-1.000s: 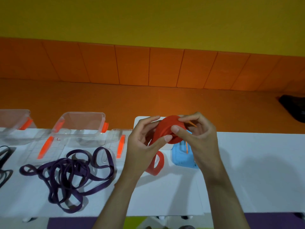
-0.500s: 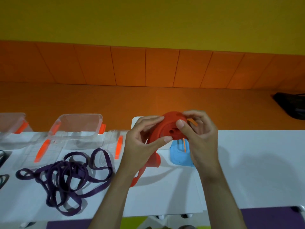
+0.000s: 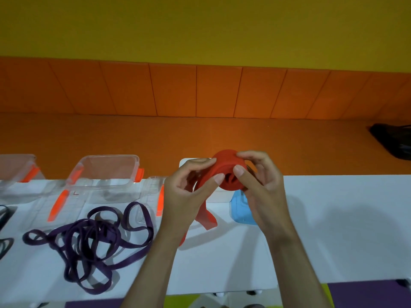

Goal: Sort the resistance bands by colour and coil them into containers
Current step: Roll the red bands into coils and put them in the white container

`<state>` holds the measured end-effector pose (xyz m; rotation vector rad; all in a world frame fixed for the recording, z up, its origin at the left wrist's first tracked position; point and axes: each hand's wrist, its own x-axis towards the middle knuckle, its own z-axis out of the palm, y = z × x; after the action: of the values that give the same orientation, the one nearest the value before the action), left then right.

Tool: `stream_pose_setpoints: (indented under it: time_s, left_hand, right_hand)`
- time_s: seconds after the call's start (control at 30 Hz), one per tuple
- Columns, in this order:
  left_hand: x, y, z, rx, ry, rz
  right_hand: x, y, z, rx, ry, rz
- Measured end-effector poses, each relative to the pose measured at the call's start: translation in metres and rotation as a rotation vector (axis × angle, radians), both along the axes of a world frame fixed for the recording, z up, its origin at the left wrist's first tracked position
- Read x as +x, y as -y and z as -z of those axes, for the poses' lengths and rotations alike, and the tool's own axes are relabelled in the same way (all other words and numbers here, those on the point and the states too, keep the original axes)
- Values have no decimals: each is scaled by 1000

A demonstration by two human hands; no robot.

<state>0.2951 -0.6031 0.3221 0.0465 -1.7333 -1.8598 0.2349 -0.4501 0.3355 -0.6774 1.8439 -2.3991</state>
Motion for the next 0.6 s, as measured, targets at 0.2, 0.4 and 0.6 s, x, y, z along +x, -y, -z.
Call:
stream_pose_setpoints:
  time_s: [0.2, 0.4, 0.6]
  left_hand:
    - [-2, 2, -12, -81, -60, 45]
    - [-5, 8, -27, -15, -37, 82]
    - [-5, 17, -31, 66, -16, 96]
  right_hand:
    - [-9, -3, -13, 8, -104, 32]
    - [-7, 9, -21, -48, -76, 102]
    - [-14, -1, -26, 22, -59, -53]
